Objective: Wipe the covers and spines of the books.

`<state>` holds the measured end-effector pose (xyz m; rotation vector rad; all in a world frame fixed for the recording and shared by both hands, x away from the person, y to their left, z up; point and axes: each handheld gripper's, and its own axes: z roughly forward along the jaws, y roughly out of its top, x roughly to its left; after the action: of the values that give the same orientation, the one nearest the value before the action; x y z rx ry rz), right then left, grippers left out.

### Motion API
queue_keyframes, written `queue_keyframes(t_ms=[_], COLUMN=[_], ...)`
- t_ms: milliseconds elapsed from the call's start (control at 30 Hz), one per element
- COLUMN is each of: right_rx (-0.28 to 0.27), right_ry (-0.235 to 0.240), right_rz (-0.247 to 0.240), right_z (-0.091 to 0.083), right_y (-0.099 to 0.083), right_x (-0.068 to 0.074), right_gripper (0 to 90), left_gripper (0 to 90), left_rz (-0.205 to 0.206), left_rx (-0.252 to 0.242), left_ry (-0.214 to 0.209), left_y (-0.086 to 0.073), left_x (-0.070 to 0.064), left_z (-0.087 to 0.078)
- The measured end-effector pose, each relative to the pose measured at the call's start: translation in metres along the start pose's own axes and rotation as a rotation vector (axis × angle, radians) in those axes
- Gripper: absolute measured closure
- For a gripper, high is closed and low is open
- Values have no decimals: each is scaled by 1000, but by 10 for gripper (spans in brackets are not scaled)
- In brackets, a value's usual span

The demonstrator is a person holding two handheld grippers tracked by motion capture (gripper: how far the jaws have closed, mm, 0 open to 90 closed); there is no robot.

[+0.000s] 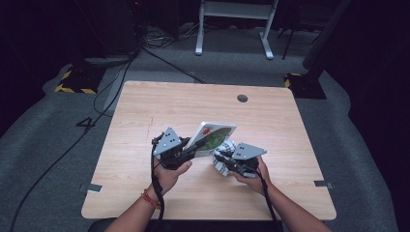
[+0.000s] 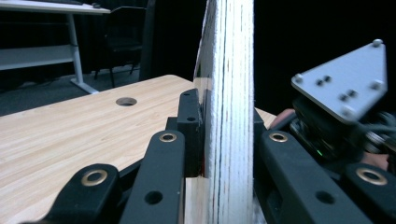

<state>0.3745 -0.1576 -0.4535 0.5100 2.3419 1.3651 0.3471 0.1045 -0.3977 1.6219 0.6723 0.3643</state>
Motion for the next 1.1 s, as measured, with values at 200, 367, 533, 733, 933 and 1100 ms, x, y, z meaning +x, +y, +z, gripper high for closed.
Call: queue_keyframes(t_ms=[200,367,533,733,933,1100], right_rx=[-121,-212,-201,-105,-61,-119], right_ry=[18,103,152,129,30,-38], right_rz=[53,-49,-114,-116,-60,2], right_z=[-17,-23,-10,3,-2,-24], right_y=[5,30,38,24,6,9], right_x=[-13,17,42,39,8,-17], right_gripper=[832,831,831,833,832,832], left_gripper=[780,780,778,769,765,774], left_rz=[-8,-7,-27,-20,12,8], left_rx=[26,45,35,23,16,22], left_ry=[-12,-39,-42,-30,-11,-14], left_y=[-2,-4,-2,0,3,2], left_x=[-2,-9,-7,-5,-7,-6], left_z=[6,13,9,5,3,4])
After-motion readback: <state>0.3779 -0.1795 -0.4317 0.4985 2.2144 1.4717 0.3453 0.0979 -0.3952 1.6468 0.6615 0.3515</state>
